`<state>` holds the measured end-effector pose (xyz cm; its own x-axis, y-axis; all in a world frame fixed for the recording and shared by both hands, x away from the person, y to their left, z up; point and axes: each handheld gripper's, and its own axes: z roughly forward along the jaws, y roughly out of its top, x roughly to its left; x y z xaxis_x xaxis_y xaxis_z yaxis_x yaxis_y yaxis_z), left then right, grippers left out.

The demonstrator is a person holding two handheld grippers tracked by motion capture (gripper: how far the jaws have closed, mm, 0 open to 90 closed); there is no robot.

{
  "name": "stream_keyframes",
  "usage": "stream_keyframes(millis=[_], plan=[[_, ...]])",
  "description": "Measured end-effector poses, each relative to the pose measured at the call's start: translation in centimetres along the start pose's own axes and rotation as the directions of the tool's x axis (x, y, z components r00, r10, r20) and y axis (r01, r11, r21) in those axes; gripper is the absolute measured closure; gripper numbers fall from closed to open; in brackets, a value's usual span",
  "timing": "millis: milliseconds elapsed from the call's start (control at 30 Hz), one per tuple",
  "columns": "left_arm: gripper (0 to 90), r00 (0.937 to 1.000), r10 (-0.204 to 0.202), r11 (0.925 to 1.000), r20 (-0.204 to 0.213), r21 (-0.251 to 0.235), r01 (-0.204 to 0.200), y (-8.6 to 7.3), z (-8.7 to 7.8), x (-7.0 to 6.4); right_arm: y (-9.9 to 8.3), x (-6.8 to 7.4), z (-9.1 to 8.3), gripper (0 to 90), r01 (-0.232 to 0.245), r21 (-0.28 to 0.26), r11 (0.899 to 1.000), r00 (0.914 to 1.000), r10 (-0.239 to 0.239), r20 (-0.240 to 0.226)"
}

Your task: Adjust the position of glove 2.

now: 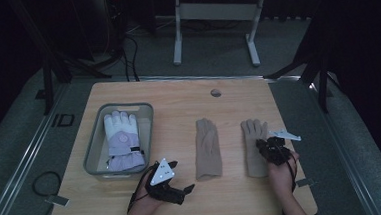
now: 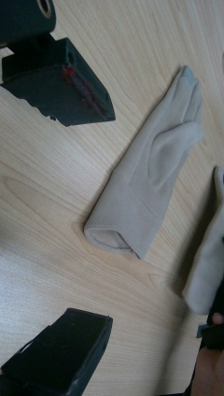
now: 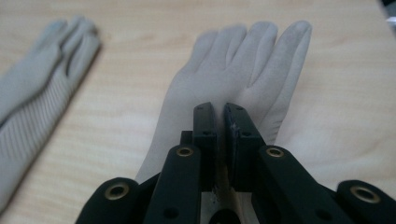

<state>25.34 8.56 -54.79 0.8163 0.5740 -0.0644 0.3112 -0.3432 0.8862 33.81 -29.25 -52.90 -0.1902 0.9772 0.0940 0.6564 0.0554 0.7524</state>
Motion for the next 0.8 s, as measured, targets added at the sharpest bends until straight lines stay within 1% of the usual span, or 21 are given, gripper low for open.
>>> stream_keyframes(millis=[100,167,233,300,367,433,467,500,533,567,600,633,700,733,767,800], plan=[[4.0,1.0,-0.001,1.0,0.0,-0.001,0.001,0.0,0.0,0.0,-0.5,0.0,0.2,83.0,0.0,0.015,1.0,1.0,0.0,-0.002],[4.0,1.0,0.002,1.0,-0.002,0.0,-0.002,0.0,0.0,0.0,-1.1,0.0,1.0,80.7,0.012,0.041,0.999,0.9999,-0.012,-0.005],[4.0,1.0,0.0,1.0,-0.004,-0.002,0.0,0.0,-0.1,0.0,-1.3,-0.1,1.3,77.1,0.026,0.049,0.998,0.9996,-0.025,-0.008],[4.0,1.0,0.0,1.0,-0.005,-0.003,0.0,0.0,-0.1,0.1,-1.2,-0.2,1.3,71.8,0.036,0.044,0.998,0.9989,-0.035,-0.032],[4.0,1.0,0.0,1.0,-0.005,-0.001,0.0,0.0,-0.1,0.1,-1.0,-0.4,1.1,66.8,0.06,0.047,0.997,0.9973,-0.058,-0.045],[4.0,1.0,0.002,1.0,-0.005,-0.001,-0.002,0.0,-0.1,0.1,-0.7,-0.7,1.0,63.0,0.09,0.033,0.995,0.9938,-0.087,-0.069],[4.0,1.0,0.002,1.0,-0.006,0.0,-0.002,0.0,-0.1,0.1,-0.6,-0.9,0.9,61.4,0.111,0.032,0.993,0.9893,-0.107,-0.099],[4.0,1.0,0.001,1.0,-0.006,0.0,-0.001,0.0,-0.1,0.1,-0.4,-1.1,0.9,60.7,0.136,0.026,0.99,0.9824,-0.131,-0.133],[4.0,1.0,0.0,1.0,-0.005,-0.002,0.0,0.0,-0.1,0.2,-0.4,-1.2,0.8,59.8,0.168,0.008,0.986,0.9762,-0.165,-0.14],[4.1,1.0,0.001,1.0,-0.006,-0.001,-0.001,0.0,-0.1,0.1,-0.3,-1.2,0.7,59.5,0.202,0.007,0.979,0.9683,-0.199,-0.151],[4.0,1.0,0.001,1.0,-0.007,-0.001,-0.001,0.0,-0.1,0.1,-0.3,-1.3,0.7,59.5,0.226,0.007,0.974,0.9613,-0.222,-0.163],[4.0,1.0,0.001,1.0,-0.005,-0.001,-0.001,0.0,-0.1,0.1,-0.3,-1.4,0.6,59.5,0.241,-0.004,0.971,0.9574,-0.238,-0.163],[4.0,1.0,0.003,1.0,-0.006,0.0,-0.003,0.0,-0.1,0.1,-0.4,-1.5,0.7,57.8,0.26,0.007,0.966,0.9499,-0.254,-0.182],[4.0,1.0,0.003,1.0,-0.007,0.0,-0.003,0.0,-0.1,0.1,-0.4,-1.6,0.6,57.8,0.272,0.001,0.962,0.9476,-0.267,-0.175],[4.0,1.0,0.002,1.0,-0.005,-0.001,-0.002,0.0,-0.1,0.1,-0.5,-1.6,0.7,57.1,0.282,0.007,0.96,0.9454,-0.276,-0.173],[4.0,1.0,0.003,1.0,-0.005,0.001,-0.003,0.0,-0.1,0.1,-0.5,-1.7,0.7,55.9,0.285,0.009,0.959,0.9446,-0.279,-0.172]])
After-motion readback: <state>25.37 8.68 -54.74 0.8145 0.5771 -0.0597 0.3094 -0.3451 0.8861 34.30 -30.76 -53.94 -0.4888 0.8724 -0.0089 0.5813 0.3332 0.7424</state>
